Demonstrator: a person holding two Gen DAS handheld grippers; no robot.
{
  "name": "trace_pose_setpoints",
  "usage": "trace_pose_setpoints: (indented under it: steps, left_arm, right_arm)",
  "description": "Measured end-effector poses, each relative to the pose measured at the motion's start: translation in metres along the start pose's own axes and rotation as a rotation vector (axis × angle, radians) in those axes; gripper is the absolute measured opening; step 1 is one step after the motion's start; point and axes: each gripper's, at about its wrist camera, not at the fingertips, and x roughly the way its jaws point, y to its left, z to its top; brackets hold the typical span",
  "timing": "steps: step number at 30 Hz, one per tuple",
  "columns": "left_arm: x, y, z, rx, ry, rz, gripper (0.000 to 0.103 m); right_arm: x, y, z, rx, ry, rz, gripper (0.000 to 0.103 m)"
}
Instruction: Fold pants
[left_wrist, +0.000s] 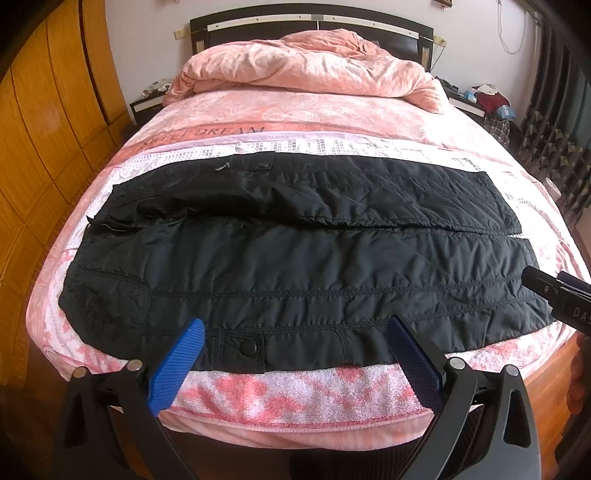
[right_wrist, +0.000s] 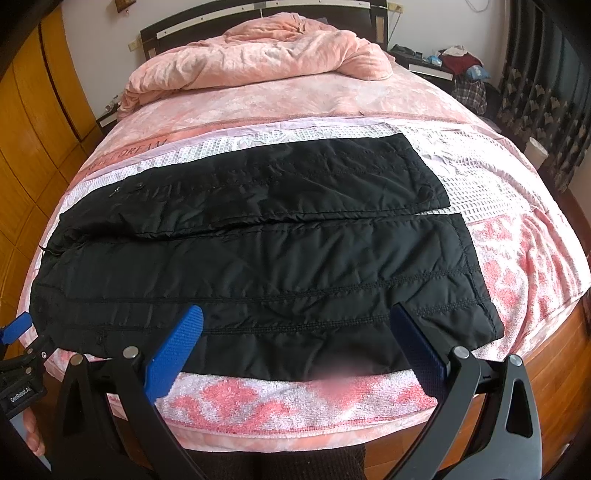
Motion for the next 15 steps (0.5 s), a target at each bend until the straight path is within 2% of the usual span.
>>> trace_pose_setpoints:
  steps: [15]
  left_arm:
    - [-0.0002, 0.0002, -0.0001, 0.000, 0.001, 0.000, 0.099]
  right_arm:
    - [0.0021, -0.0015, 0.0000, 0.002, 0.001, 0.000, 0.101]
